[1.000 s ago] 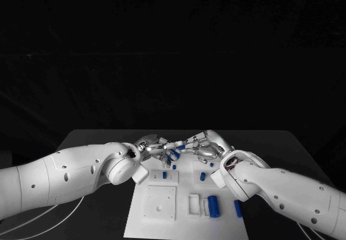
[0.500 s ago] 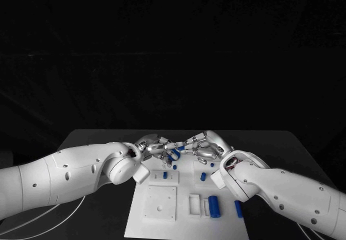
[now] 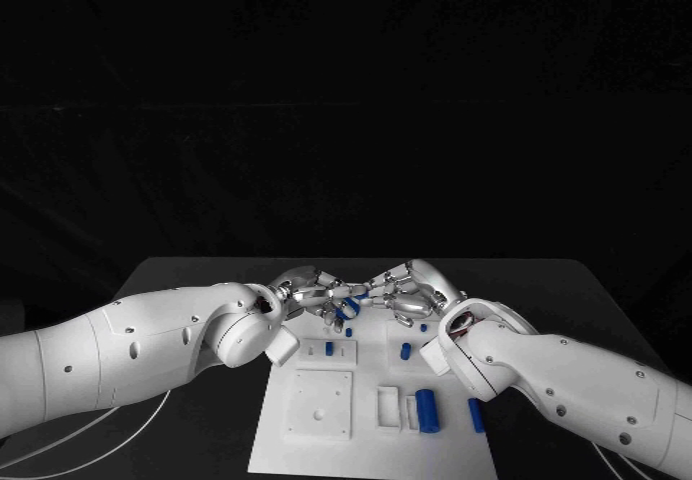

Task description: Assemble the parts on the task board

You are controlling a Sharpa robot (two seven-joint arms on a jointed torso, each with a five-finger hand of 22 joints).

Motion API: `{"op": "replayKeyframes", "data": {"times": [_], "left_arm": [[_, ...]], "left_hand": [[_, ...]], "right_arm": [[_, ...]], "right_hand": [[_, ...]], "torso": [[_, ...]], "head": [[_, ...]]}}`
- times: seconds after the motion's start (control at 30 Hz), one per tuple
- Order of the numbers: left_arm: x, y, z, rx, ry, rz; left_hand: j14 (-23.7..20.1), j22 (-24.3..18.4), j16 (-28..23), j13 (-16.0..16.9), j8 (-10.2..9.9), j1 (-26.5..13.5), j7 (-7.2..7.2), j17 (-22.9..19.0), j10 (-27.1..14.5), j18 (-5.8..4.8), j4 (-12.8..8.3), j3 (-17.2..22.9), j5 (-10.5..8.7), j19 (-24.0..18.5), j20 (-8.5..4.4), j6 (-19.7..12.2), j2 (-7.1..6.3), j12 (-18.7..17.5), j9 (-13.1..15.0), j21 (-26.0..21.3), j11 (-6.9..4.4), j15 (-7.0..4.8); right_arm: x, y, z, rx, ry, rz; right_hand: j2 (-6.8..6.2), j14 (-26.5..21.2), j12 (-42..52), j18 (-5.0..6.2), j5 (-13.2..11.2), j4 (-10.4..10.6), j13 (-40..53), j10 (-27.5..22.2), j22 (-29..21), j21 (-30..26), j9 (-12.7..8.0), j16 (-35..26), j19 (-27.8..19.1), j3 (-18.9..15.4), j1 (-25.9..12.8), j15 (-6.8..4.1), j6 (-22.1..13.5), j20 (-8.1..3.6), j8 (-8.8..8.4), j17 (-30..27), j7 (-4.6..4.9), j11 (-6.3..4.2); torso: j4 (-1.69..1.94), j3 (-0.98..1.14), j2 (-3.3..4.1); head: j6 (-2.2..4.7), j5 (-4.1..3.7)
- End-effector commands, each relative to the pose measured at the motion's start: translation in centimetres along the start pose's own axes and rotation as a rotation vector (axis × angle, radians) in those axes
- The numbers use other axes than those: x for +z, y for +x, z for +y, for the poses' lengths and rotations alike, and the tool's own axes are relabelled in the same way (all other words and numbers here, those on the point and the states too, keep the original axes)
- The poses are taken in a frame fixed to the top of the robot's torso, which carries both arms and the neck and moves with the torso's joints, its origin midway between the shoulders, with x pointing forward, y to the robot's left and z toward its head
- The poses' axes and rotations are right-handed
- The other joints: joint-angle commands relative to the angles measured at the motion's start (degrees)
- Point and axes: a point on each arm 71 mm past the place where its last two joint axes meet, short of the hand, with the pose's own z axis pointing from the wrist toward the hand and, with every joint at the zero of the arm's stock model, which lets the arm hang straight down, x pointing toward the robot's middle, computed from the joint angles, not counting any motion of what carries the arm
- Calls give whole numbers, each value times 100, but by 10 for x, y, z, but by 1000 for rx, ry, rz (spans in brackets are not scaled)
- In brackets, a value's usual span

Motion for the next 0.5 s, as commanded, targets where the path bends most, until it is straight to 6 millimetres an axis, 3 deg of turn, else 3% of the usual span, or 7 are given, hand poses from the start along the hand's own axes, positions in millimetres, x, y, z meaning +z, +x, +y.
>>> {"op": "replayKeyframes", "data": {"times": [0.03,0.2,0.33,0.5], "left_arm": [[0,2,-2,-15,15,16],[0,1,-1,-16,15,13],[-1,0,-1,-16,14,11],[-1,1,0,-18,4,23]], "left_hand": [[-12,120,30,10,157,28,-60,5,66,-61,-28,-3,86,-40,-32,-49,-23,-20,219,45,-7,-43],[-4,117,71,77,489,-39,-128,11,64,-81,43,-8,181,-56,-58,-168,-86,181,794,120,-57,-70],[13,133,285,207,1001,-180,-210,96,20,-85,200,-52,378,-34,-93,-336,-206,493,1522,246,-107,-118],[-39,127,461,351,1341,-288,-250,97,-128,-85,406,-14,450,-122,-103,-480,-285,860,2201,453,-136,-130]], "right_arm": [[0,1,0,2,1,17],[0,1,-1,3,3,18],[0,1,-1,5,5,20],[0,2,0,9,4,23]], "right_hand": [[77,-12,2,45,7,-28,10,-12,555,-34,38,-25,239,-6,34,5,202,21,35,-10,-50,0],[77,-12,2,45,7,-28,10,-12,555,-34,38,-25,239,-6,34,5,202,21,35,-10,-50,0],[77,-12,2,45,7,-28,10,-12,555,-34,38,-25,239,-6,34,5,202,21,35,-10,-50,0],[77,-12,2,45,7,-28,10,-12,555,-34,38,-25,239,-6,34,5,202,21,35,-10,-50,0]], "torso": [[0,0,0],[2,-3,1],[0,-2,1],[1,-2,-1]], "head": [[-5,-9],[-16,-13],[-9,-10],[-23,-8]]}}
